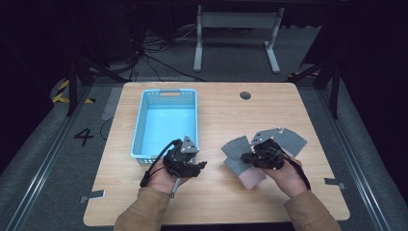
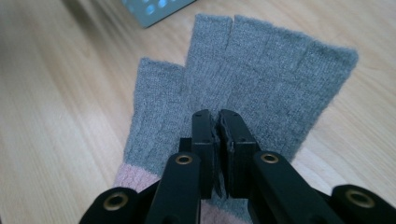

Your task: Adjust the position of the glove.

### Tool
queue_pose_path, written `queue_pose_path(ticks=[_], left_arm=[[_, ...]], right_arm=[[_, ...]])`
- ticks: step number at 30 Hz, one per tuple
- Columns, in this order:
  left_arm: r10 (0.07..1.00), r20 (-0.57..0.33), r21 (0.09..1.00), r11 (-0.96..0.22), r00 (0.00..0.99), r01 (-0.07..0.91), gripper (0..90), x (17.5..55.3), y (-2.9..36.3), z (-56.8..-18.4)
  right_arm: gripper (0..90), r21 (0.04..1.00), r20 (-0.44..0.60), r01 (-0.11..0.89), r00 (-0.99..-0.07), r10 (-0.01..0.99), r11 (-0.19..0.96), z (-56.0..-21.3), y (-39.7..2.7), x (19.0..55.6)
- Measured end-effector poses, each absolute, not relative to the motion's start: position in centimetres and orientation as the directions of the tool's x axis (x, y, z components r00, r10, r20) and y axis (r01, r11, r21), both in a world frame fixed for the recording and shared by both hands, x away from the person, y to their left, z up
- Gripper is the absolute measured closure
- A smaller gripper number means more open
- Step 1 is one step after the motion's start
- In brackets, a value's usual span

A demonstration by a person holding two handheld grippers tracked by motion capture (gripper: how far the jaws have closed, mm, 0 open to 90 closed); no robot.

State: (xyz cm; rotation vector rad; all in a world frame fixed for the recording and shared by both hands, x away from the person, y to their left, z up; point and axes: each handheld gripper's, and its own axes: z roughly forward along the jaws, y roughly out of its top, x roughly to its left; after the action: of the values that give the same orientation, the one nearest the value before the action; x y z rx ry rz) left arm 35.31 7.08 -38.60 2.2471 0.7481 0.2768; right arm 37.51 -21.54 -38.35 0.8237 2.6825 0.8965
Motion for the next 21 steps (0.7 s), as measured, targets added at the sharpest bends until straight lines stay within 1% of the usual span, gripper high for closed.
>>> queue_pose_path(ticks=[5,13,16,18,19,21], left_arm=[[0.583,-0.027,0.711,-0.560,0.812,0.426,48.8,35.4,6.9,-38.6],[0.582,-0.028,0.713,-0.558,0.812,0.424,48.8,35.5,6.7,-38.6],[0.579,-0.028,0.712,-0.560,0.815,0.423,48.7,35.5,6.7,-38.6],[0.582,-0.030,0.711,-0.559,0.812,0.427,48.7,35.5,6.8,-38.6],[0.582,-0.029,0.712,-0.558,0.812,0.425,48.6,35.5,6.8,-38.6],[0.581,-0.033,0.715,-0.555,0.813,0.426,48.6,35.5,6.8,-38.5]], right_arm=[[85.2,0.564,-0.007,0.418,-0.860,0.511,0.712,-39.5,-21.1,37.4],[84.7,0.526,0.007,0.402,-0.884,0.468,0.750,-41.2,-20.4,37.4],[80.5,0.518,0.005,0.417,-0.875,0.485,0.747,-41.9,-20.4,37.6],[75.4,0.521,0.001,0.422,-0.870,0.494,0.742,-42.1,-20.5,37.8],[74.6,0.521,0.007,0.429,-0.867,0.499,0.738,-42.1,-20.6,37.8],[76.1,0.532,0.007,0.422,-0.869,0.495,0.734,-41.9,-20.7,37.6]])
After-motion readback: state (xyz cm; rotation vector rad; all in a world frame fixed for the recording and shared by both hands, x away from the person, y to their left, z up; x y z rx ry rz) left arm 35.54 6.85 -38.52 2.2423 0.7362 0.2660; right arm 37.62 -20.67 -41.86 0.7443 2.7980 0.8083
